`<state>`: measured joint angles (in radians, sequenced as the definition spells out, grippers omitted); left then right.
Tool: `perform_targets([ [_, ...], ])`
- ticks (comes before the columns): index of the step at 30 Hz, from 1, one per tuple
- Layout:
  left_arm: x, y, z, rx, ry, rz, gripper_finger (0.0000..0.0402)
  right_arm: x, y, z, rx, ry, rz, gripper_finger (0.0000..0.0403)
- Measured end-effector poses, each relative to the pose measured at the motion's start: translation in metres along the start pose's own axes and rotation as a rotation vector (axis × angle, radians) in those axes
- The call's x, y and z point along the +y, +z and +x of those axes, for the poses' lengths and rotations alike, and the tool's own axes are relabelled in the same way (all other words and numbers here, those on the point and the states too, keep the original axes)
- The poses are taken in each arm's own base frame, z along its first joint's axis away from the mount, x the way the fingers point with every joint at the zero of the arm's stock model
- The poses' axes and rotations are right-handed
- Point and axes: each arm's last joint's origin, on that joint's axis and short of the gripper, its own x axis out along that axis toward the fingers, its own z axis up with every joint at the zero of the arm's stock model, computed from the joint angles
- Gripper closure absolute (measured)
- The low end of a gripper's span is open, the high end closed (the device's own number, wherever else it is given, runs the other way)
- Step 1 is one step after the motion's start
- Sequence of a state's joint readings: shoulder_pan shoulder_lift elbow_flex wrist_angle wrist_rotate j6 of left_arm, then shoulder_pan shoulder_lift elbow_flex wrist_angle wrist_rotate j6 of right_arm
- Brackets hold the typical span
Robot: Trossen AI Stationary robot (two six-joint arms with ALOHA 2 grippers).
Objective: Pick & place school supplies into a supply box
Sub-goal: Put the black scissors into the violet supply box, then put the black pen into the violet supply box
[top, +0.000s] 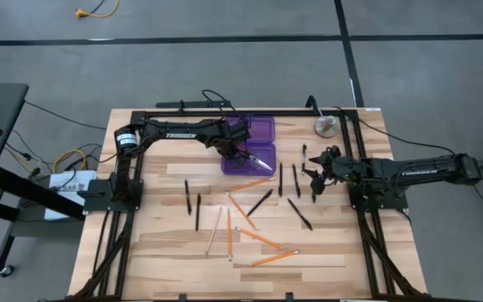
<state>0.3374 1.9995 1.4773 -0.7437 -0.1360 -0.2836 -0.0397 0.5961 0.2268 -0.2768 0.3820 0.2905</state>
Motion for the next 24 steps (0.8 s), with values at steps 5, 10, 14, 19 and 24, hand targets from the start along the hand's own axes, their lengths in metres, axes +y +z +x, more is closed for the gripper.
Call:
perform_targets([
  [5,-0.0001,0.0000,0.0000,0.000,0.000,0.001,0.0373,0.0000,0.0000,0.0000,0.000,0.000,0.000,0.0173],
  [10,0.0000,0.0001,-0.0001,-0.001,0.000,0.000,0.0343,0.0000,0.0000,0.0000,0.000,0.000,0.000,0.0173],
  [14,0.0001,0.0000,-0.0003,-0.001,0.001,0.000,0.0301,0.0000,0.0000,0.0000,0.000,0.000,0.000,0.0173],
  [19,0.0001,0.0001,-0.0003,-0.002,0.001,0.000,0.0266,0.0000,0.0000,0.0000,0.000,0.000,0.000,0.0173],
  [24,-0.0001,0.0008,-0.0003,-0.009,0.000,-0.001,0.0256,0.0000,0.0000,0.0000,0.000,0.000,0.000,0.0173],
])
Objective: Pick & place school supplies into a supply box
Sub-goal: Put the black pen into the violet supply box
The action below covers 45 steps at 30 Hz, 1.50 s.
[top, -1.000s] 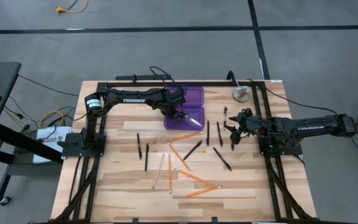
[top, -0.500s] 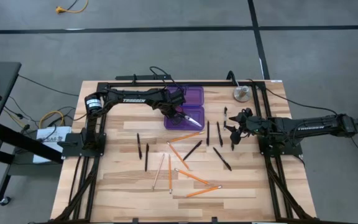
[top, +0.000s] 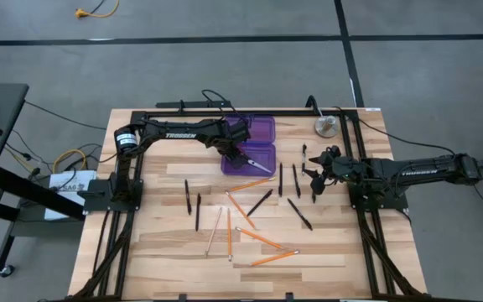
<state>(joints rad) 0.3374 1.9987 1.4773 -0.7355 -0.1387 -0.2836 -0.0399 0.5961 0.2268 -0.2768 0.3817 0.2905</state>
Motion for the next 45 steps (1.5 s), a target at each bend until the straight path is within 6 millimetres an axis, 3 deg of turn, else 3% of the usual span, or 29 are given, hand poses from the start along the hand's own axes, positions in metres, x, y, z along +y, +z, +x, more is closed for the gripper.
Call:
perform_targets([
  [4,-0.001,0.006,-0.006,-0.016,-0.005,0.015,0.0255,0.000,0.000,0.000,0.000,0.000,0.000,0.0173],
  [8,-0.007,0.016,-0.025,-0.034,-0.010,0.065,0.0255,0.000,0.000,0.000,0.000,0.000,0.000,0.0173],
  [16,-0.031,0.031,-0.102,-0.123,-0.058,0.214,0.0255,0.000,0.000,0.000,0.000,0.000,-0.001,0.0173],
  [20,-0.037,0.017,-0.157,-0.207,-0.106,0.307,0.0255,0.000,0.000,0.000,0.000,0.004,0.000,0.0173],
  [23,-0.037,-0.009,-0.197,-0.185,-0.223,0.416,0.0255,0.001,0.000,0.000,0.004,0.017,0.000,0.0173],
  [27,-0.034,-0.042,-0.225,-0.221,-0.247,0.373,0.0255,0.001,0.000,0.000,0.005,0.021,0.000,0.0173],
  [31,-0.025,-0.076,-0.224,-0.230,-0.176,0.266,0.0255,0.001,0.000,0.000,0.011,0.048,0.001,0.0173],
  [38,-0.006,-0.141,-0.177,-0.084,-0.059,-0.055,0.0255,0.002,0.000,0.000,0.017,0.066,0.001,0.0173],
  [45,0.001,-0.185,-0.140,0.060,0.009,-0.370,0.0255,0.002,0.001,0.000,0.005,0.069,0.005,0.0173],
])
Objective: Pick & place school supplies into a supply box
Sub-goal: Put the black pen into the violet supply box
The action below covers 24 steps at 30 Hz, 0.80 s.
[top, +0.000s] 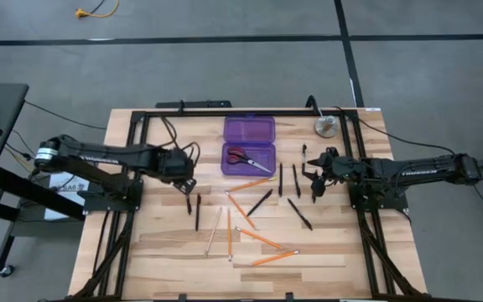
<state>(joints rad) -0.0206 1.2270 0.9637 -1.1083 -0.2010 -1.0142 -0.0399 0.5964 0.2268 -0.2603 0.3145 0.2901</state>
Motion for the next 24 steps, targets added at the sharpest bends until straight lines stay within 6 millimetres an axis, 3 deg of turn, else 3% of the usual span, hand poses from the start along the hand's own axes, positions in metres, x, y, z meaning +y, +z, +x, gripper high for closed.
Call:
perform_targets([
  [17,-0.002,-0.023,0.043,0.068,-0.035,-0.449,0.0255,0.000,0.000,0.000,-0.001,0.004,0.000,0.0173],
  [24,-0.002,-0.026,0.052,0.040,-0.050,-0.537,0.0255,0.000,-0.001,0.000,0.012,0.004,-0.004,0.0173],
])
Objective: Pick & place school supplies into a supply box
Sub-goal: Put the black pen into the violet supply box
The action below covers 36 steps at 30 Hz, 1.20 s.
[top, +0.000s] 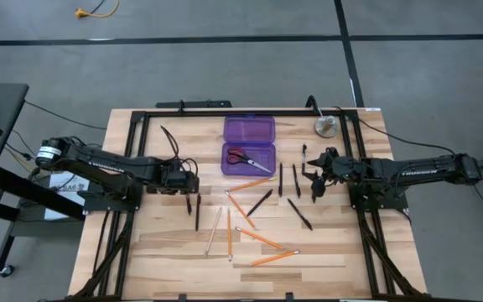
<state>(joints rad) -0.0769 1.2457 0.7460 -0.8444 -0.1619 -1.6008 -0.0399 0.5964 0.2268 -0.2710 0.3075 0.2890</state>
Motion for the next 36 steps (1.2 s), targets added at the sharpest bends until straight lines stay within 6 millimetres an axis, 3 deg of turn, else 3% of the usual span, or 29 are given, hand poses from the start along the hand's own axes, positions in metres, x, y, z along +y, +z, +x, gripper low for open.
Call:
perform_targets([
  [9,0.000,0.001,0.000,-0.038,0.001,-0.015,0.0275,0.000,-0.001,0.000,0.016,0.008,-0.004,0.0173],
  [16,-0.008,-0.003,0.019,-0.024,0.048,0.036,0.0291,0.001,-0.002,0.000,0.031,0.059,-0.004,0.0173],
  [25,-0.016,-0.010,0.046,0.076,0.112,0.106,0.0273,0.002,-0.002,0.000,0.033,0.065,-0.005,0.0173],
  [36,-0.015,-0.010,0.046,0.072,0.118,0.110,0.0257,0.002,-0.002,0.000,0.032,0.066,-0.004,0.0173],
])
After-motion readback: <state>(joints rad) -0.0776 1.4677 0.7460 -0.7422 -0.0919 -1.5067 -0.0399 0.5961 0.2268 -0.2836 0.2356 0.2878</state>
